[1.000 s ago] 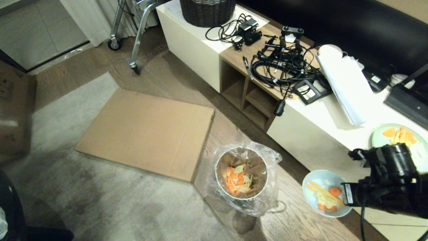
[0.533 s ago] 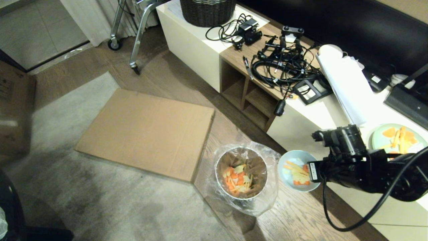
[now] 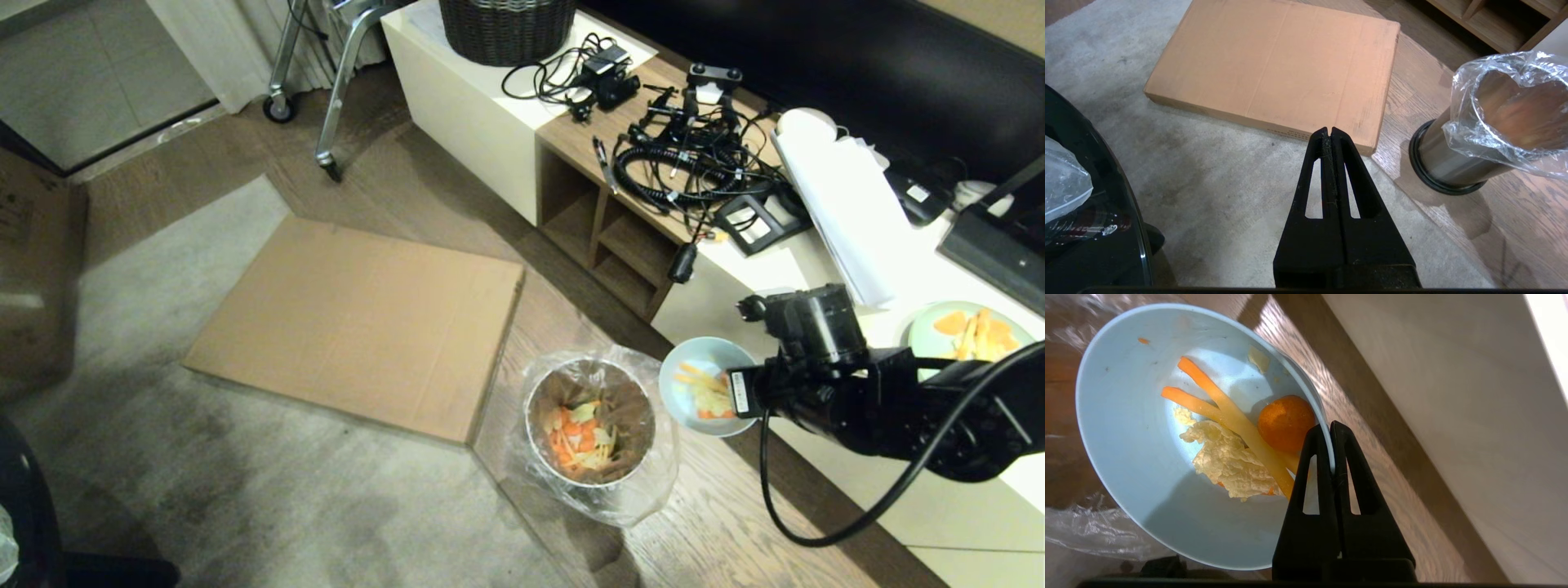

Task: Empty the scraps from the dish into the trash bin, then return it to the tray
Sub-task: Move the bowl over the trash can

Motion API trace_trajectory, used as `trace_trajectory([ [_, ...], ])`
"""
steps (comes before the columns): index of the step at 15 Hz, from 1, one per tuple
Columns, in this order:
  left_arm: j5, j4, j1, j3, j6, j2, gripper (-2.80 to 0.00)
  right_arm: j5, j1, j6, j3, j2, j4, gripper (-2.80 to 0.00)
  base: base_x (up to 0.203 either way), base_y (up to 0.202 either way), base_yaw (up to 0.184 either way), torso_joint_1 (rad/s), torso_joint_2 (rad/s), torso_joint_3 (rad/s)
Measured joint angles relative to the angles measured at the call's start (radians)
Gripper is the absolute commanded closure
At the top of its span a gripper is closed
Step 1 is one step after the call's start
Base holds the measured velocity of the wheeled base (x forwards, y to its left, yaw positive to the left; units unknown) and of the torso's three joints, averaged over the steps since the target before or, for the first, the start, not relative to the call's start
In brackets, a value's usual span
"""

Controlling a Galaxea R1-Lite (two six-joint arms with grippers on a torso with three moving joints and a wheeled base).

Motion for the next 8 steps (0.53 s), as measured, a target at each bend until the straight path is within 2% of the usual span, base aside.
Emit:
trace_trajectory([
  [2, 0.000, 0.000, 0.000, 0.000, 0.000, 0.000, 0.00, -0.017, 0.008, -0.068, -0.001, 0.007, -0.081, 0.00, 0.000, 0.000, 0.000, 0.000, 0.00, 0.000],
  [8, 0.000, 0.000, 0.000, 0.000, 0.000, 0.000, 0.00, -0.020, 0.065, -0.341, 0.021, 0.050, -0.322, 0.00, 0.000, 0.000, 0.000, 0.000, 0.00, 0.000],
])
